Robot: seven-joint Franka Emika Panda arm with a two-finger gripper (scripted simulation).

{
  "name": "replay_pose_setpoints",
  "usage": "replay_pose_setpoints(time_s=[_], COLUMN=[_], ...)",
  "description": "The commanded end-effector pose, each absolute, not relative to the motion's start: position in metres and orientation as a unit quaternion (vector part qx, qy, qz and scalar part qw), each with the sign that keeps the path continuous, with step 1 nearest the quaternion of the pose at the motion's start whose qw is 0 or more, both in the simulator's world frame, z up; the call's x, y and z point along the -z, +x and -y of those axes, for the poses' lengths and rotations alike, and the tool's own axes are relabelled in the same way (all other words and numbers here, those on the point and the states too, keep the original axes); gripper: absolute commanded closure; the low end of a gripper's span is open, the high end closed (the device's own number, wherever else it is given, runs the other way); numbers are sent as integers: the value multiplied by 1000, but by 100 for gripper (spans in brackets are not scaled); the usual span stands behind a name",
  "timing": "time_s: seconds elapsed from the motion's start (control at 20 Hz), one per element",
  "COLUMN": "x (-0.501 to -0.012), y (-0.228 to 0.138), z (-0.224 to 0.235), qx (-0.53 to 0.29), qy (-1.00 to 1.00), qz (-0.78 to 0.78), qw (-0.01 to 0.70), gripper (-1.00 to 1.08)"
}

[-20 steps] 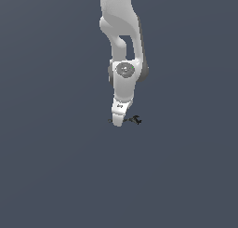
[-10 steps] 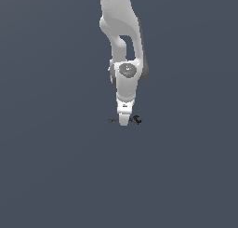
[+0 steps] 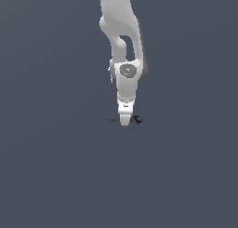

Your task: Pick up the object and move it to a goal position.

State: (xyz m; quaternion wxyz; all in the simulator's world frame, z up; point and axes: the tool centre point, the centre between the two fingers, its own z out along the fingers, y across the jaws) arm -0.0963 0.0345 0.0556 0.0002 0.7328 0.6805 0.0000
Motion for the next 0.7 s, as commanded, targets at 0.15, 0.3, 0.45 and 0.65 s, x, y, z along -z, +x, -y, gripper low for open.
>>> replay_pose_setpoints(time_s=[0.15, 0.3, 0.45, 0.65], x=[-39, -25, -14, -8], y=[-97, -98, -98, -98], z=[-35, -35, -35, -35], qx=[0, 0, 0, 0], qy=[732, 731, 731, 731], qz=[-681, -682, -682, -683], qw=[0, 0, 0, 0], gripper=[-92, -92, -92, -92])
